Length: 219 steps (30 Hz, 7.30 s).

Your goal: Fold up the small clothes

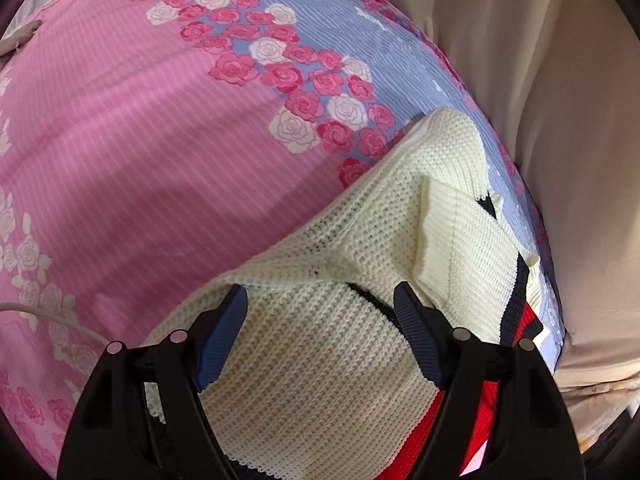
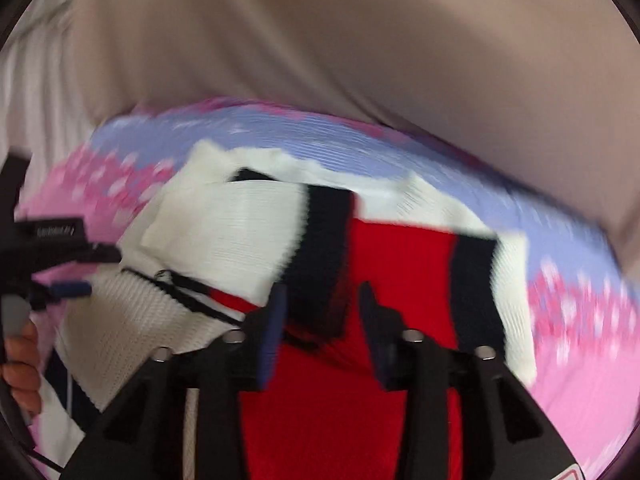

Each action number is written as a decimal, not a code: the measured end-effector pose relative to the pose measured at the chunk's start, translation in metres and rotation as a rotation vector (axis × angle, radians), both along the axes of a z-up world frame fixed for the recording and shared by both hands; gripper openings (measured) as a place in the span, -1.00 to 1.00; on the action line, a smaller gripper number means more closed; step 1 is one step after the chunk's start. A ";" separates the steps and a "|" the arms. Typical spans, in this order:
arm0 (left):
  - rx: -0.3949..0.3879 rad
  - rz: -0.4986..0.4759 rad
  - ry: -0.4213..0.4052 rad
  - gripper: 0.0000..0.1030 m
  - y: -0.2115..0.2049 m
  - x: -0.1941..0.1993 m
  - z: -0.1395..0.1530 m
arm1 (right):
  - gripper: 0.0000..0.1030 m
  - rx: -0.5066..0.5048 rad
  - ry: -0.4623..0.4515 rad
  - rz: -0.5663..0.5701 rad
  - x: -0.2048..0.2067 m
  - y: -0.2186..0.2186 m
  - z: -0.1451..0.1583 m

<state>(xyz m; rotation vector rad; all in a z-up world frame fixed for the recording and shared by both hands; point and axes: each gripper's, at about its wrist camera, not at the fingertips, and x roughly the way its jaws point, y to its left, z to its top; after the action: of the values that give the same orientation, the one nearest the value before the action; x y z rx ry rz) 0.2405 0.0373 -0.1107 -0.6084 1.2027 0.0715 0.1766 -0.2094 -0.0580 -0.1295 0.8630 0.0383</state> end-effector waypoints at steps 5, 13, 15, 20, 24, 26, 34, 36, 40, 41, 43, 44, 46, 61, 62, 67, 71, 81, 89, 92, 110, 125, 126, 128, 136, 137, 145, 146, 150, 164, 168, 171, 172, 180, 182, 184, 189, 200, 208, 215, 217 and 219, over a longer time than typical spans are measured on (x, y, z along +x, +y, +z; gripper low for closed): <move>0.010 -0.008 -0.006 0.42 0.006 -0.001 0.003 | -0.07 -0.105 0.093 0.191 0.038 0.064 -0.035; 0.013 -0.024 -0.005 0.44 0.010 0.002 -0.001 | -0.91 0.418 0.081 -0.062 0.046 -0.012 -0.022; 0.012 -0.018 -0.001 0.44 0.012 0.003 -0.003 | -0.91 0.647 0.018 -0.273 0.020 -0.072 -0.018; -0.026 -0.007 0.014 0.45 0.010 0.002 0.000 | -0.73 0.770 0.032 -0.670 -0.057 -0.168 -0.056; -0.147 0.008 0.030 0.51 -0.007 -0.003 0.004 | -0.59 0.736 0.076 -0.684 -0.078 -0.171 -0.066; -0.171 0.011 0.025 0.53 -0.018 0.002 0.003 | 0.14 0.702 0.047 -0.675 -0.076 -0.169 -0.059; -0.146 0.107 0.036 -0.09 -0.014 0.025 -0.012 | 0.26 0.651 0.112 -0.676 -0.013 -0.184 -0.072; -0.121 0.129 0.031 -0.48 -0.008 0.025 -0.010 | -0.42 0.658 0.093 -0.647 -0.005 -0.177 -0.070; -0.117 0.151 -0.036 -0.74 0.007 0.018 0.006 | -0.82 0.683 -0.068 -0.531 -0.009 -0.157 -0.023; -0.112 0.153 -0.055 -0.74 0.010 0.017 0.011 | -0.82 0.660 -0.130 -0.503 -0.017 -0.149 -0.001; -0.084 0.154 -0.085 -0.74 0.015 0.011 0.014 | -0.82 0.633 -0.209 -0.482 -0.035 -0.141 0.019; -0.065 0.140 -0.074 -0.73 0.013 0.011 0.009 | -0.83 0.579 -0.204 -0.502 -0.041 -0.139 0.013; -0.030 0.131 -0.032 -0.74 0.007 0.014 -0.006 | -0.84 0.429 -0.011 -0.553 -0.029 -0.139 -0.033; -0.044 -0.027 -0.139 -0.13 0.009 -0.004 0.054 | -0.53 0.447 0.008 -0.629 -0.059 -0.160 -0.047; -0.037 -0.034 -0.157 0.00 0.007 0.001 0.060 | -0.52 0.434 0.002 -0.628 -0.061 -0.161 -0.044; 0.041 -0.157 -0.171 0.19 -0.036 0.077 0.056 | -0.37 0.408 -0.010 -0.615 -0.080 -0.152 -0.029; 0.058 -0.217 -0.089 0.01 -0.068 0.126 0.016 | -0.08 0.328 -0.009 -0.590 -0.082 -0.150 -0.022; 0.146 -0.065 -0.154 -0.81 -0.031 0.144 0.014 | -0.03 0.489 0.020 -0.633 -0.041 -0.185 -0.044; 0.161 -0.067 -0.084 -0.96 -0.003 0.142 -0.006 | -0.95 0.290 -0.004 -0.571 -0.018 -0.172 -0.033; 0.153 -0.117 -0.131 -0.92 -0.008 0.119 0.013 | -0.93 0.275 0.018 -0.612 -0.033 -0.175 -0.035; 0.463 -0.358 -0.151 -0.43 -0.078 0.003 0.005 | -1.00 0.111 0.153 -0.440 -0.023 -0.116 -0.066; 0.510 -0.424 -0.131 -0.30 -0.059 -0.105 0.056 | -0.94 0.189 0.025 -0.364 -0.182 -0.067 0.009; 0.506 -0.424 -0.124 -0.30 -0.055 -0.114 0.057 | -0.94 0.189 0.029 -0.355 -0.190 -0.065 0.006; 0.506 -0.424 -0.122 -0.30 -0.048 -0.129 0.060 | -0.93 0.185 0.043 -0.336 -0.211 -0.057 0.003; 0.577 -0.227 -0.171 -0.03 0.059 -0.222 0.108 | -0.78 0.146 0.045 -0.329 -0.294 -0.071 0.016; 0.601 -0.212 -0.166 0.04 0.070 -0.234 0.112 | -0.68 0.148 0.053 -0.335 -0.301 -0.075 0.016; 0.623 -0.323 0.062 0.28 0.073 -0.289 0.059 | -0.11 0.146 0.205 -0.324 -0.346 -0.094 -0.018; 0.632 -0.350 0.062 0.29 0.063 -0.287 0.051 | -0.11 0.155 0.225 -0.322 -0.347 -0.092 -0.025; 0.650 -0.413 0.016 0.37 0.033 -0.278 0.030 | -0.10 0.184 0.267 -0.309 -0.342 -0.081 -0.046; 0.597 -0.418 0.035 0.43 0.018 -0.256 -0.012 | 0.00 0.212 0.266 -0.340 -0.325 -0.058 -0.067; 0.531 -0.411 0.051 0.61 0.033 -0.254 -0.020 | 0.06 0.232 0.267 -0.374 -0.324 -0.060 -0.071; 0.422 -0.412 0.046 0.60 0.048 -0.253 -0.018 | 0.06 0.256 0.272 -0.410 -0.324 -0.063 -0.074; 0.402 -0.414 0.047 0.60 0.052 -0.255 -0.016 | 0.06 0.260 0.274 -0.420 -0.325 -0.064 -0.075; 0.342 -0.448 0.046 0.60 0.075 -0.271 -0.013 | 0.08 0.288 0.296 -0.445 -0.329 -0.065 -0.081; 0.341 -0.442 0.055 0.60 0.072 -0.269 -0.018 | 0.08 0.287 0.300 -0.441 -0.327 -0.063 -0.083; 0.322 -0.430 0.060 0.60 0.069 -0.263 -0.022 | 0.11 0.284 0.297 -0.435 -0.324 -0.061 -0.084; 0.313 -0.384 0.072 0.51 0.065 -0.257 -0.026 | 0.15 0.276 0.287 -0.420 -0.316 -0.058 -0.085; 0.144 -0.351 0.050 -0.83 0.075 -0.250 0.002 | -0.85 0.321 0.223 -0.383 -0.317 -0.066 -0.067; 0.214 -0.282 0.061 -0.01 0.082 -0.269 0.017 | -0.83 0.289 0.253 -0.339 -0.312 -0.061 -0.067; 0.163 -0.289 0.104 0.07 0.075 -0.269 -0.006 | -0.68 0.291 0.282 -0.359 -0.314 -0.064 -0.077; 0.166 -0.299 0.103 0.07 0.068 -0.263 -0.014 | -0.66 0.288 0.290 -0.365 -0.314 -0.065 -0.079; 0.195 -0.316 0.067 0.07 0.060 -0.258 -0.011 | -0.61 0.288 0.297 -0.371 -0.314 -0.066 -0.081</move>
<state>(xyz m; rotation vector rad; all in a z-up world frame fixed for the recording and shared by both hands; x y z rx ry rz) -0.0179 0.0977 -0.1221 -0.2431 1.3259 -0.0581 -0.1377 -0.2751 -0.1387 0.3141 1.1562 -0.1694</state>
